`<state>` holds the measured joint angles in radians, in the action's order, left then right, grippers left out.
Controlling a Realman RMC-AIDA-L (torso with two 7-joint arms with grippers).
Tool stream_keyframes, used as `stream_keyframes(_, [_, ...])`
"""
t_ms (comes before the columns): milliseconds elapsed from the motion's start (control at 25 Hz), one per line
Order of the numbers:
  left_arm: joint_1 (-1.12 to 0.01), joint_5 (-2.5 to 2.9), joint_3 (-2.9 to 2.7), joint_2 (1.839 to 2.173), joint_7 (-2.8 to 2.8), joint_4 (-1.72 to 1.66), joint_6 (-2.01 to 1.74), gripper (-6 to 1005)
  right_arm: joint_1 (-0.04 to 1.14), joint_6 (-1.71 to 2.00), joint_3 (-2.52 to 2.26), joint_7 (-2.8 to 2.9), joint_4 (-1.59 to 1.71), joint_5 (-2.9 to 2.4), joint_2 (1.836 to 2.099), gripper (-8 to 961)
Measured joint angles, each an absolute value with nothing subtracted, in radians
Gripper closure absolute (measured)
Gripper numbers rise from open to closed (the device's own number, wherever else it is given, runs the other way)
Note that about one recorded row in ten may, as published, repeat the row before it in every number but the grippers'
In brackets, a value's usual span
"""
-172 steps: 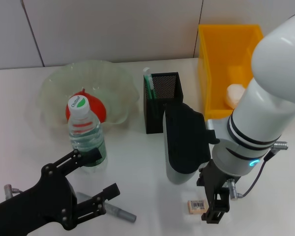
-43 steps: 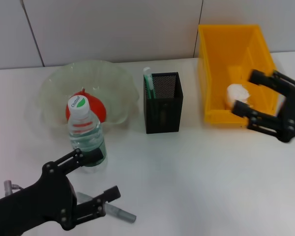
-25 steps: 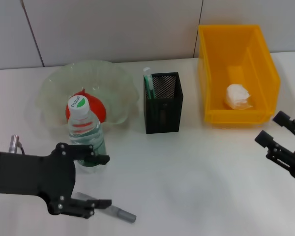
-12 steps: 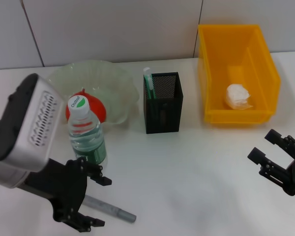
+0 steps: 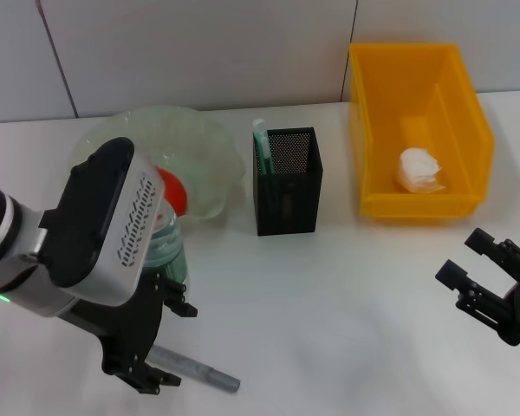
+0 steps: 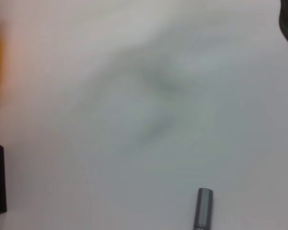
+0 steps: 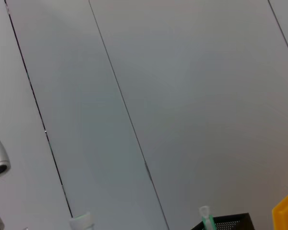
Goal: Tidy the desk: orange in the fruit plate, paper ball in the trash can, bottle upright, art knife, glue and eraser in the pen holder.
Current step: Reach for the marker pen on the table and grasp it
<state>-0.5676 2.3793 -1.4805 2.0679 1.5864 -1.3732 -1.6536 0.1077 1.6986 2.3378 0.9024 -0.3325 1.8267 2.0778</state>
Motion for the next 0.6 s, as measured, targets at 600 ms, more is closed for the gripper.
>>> stream_keyframes(600, [-0.616, 2.458, -1.584, 2.073, 1.604, -1.314, -1.586, 263, 0.116, 1.700, 2.338, 0.904, -0.319, 1.827, 2.078, 128])
